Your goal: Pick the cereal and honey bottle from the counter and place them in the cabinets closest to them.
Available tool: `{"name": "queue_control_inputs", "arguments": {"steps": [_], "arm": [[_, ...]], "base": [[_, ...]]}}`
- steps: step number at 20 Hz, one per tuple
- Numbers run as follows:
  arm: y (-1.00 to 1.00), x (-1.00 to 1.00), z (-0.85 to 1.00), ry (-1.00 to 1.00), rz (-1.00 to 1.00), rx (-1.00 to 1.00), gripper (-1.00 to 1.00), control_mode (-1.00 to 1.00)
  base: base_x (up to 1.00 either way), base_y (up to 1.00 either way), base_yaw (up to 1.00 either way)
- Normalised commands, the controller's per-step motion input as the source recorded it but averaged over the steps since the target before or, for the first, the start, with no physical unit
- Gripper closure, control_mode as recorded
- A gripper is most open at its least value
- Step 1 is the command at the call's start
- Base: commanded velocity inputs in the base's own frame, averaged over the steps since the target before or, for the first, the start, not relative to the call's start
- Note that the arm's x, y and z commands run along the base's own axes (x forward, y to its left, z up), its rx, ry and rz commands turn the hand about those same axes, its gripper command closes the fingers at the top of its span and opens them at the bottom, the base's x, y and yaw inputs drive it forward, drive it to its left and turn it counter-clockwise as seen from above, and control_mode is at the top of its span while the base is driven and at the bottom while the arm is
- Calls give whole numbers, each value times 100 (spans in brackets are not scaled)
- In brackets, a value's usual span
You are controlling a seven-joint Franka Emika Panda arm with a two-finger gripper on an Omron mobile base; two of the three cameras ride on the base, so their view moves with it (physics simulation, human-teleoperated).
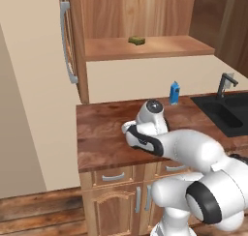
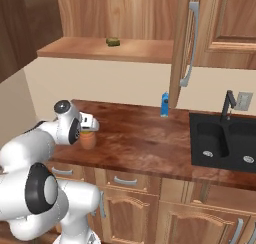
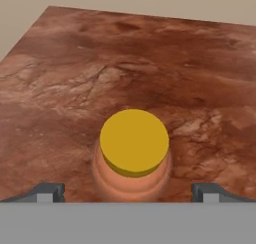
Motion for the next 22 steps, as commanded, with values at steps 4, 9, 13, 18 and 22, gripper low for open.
{"name": "queue_control_inputs", "arguments": {"steps": [4, 9, 13, 18, 22], "arm": [[0, 22, -18, 0, 0, 0, -100, -100], [0, 12, -10, 0, 0, 0, -100, -100], [0, 3, 0, 0, 0, 0, -100, -100], [0, 15, -6, 0, 0, 0, -100, -100], [0, 16, -10, 0, 0, 0, -100, -100]], "base": [[0, 0, 0], [0, 0, 0], [0, 0, 0], [0, 0, 0], [0, 0, 0]]}}
